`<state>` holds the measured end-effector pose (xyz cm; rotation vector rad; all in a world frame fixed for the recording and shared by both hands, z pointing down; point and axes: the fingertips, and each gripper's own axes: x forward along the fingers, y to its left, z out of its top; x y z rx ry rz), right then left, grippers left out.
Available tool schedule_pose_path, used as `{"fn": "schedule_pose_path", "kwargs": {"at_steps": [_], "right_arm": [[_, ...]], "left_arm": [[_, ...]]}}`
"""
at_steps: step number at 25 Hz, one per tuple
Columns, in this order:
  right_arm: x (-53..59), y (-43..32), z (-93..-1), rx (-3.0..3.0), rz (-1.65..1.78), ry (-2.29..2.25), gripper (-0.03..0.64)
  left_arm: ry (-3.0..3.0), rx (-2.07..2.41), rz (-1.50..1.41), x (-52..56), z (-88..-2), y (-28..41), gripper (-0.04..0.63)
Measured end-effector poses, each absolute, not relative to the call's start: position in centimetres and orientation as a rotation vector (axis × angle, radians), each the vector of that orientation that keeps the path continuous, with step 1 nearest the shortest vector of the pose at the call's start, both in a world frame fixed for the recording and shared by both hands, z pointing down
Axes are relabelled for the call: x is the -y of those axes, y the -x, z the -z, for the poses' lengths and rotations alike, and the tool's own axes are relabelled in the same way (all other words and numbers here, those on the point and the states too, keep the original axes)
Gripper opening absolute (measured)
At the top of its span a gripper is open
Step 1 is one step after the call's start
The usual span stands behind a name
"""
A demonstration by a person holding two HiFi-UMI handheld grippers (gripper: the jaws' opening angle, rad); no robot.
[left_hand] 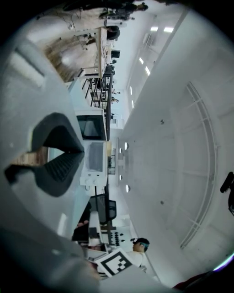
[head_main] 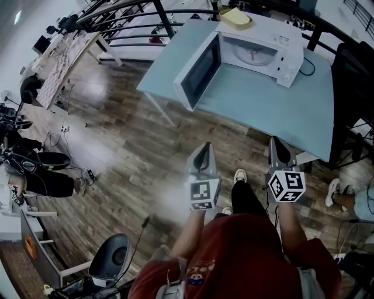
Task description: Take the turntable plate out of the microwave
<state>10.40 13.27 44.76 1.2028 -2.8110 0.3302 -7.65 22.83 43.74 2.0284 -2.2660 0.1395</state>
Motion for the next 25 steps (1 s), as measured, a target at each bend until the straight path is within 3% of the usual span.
{"fn": "schedule_pose_path", "kwargs": {"at_steps": [10, 25], "right_arm": [[-2.9, -6.3, -43.4, 2.834, -0.318, -1.181, 0.0], [13.4, -7.7, -43.9, 2.794, -0.319, -1.282, 0.0]], "left_arm": [[-2.013, 2.3, -0.169, -13.0, -42.1, 12.2, -0.002], [-2.157, 2.21, -0.241, 5.5, -41.1, 10.8, -0.002]]}}
